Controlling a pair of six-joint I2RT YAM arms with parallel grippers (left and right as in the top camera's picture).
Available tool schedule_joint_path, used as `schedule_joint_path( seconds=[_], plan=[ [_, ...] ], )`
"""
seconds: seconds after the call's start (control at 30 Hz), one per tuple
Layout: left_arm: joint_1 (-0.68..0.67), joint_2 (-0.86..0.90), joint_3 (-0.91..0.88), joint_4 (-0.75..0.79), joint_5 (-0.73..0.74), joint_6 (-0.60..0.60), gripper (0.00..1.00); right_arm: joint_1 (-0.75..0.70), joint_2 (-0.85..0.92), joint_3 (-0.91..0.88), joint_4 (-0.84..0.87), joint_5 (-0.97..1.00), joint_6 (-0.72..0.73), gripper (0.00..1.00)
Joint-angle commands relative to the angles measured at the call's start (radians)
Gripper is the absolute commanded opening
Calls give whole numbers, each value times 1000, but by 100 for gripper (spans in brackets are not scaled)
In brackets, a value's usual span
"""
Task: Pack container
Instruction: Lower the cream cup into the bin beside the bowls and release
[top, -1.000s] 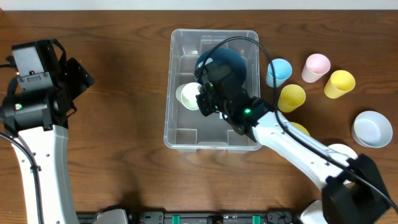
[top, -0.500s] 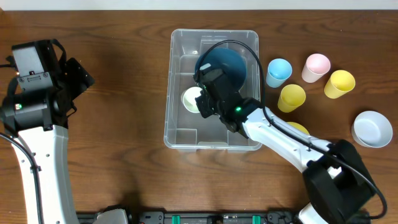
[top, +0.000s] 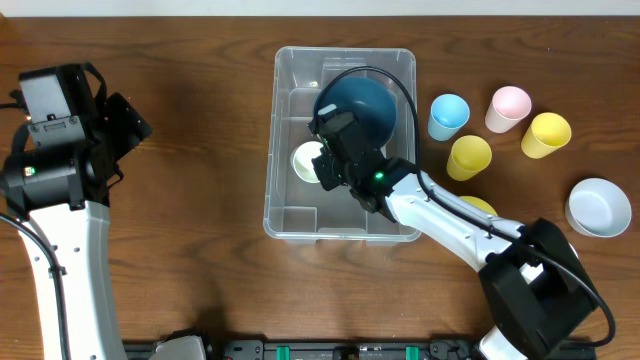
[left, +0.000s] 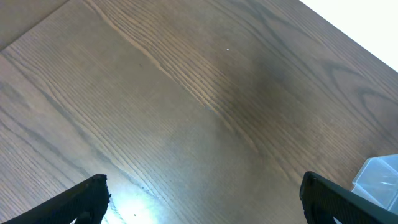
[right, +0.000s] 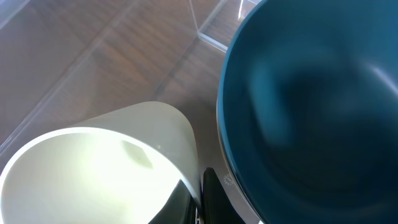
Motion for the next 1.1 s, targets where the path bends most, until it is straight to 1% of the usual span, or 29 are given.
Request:
schedule_joint_path(
  seconds=[0.0, 0.3, 0.4, 0.53, 0.8, 0.93, 1.07],
  plan=[
    [5, 6, 11, -1, -11, -1, 98, 13, 37, 22, 3, 13, 11, 1],
    [5, 6, 11, -1, -11, -1, 98, 16, 49, 29, 2, 6, 11, 2],
    [5, 6, 11, -1, -11, -1, 98, 21, 49, 36, -4, 3, 11, 13],
    [5, 6, 11, -1, -11, -1, 98, 21, 48, 64, -40, 3, 10, 20],
    [5, 6, 11, -1, -11, -1, 98, 21, 48, 185, -137, 3, -8, 23],
    [4, 6, 11, -1, -11, -1, 98, 21, 48, 237, -168, 12, -8, 28],
    [5, 6, 11, -2, -11, -1, 98, 14, 43, 293, -231, 69, -4, 31]
  ],
)
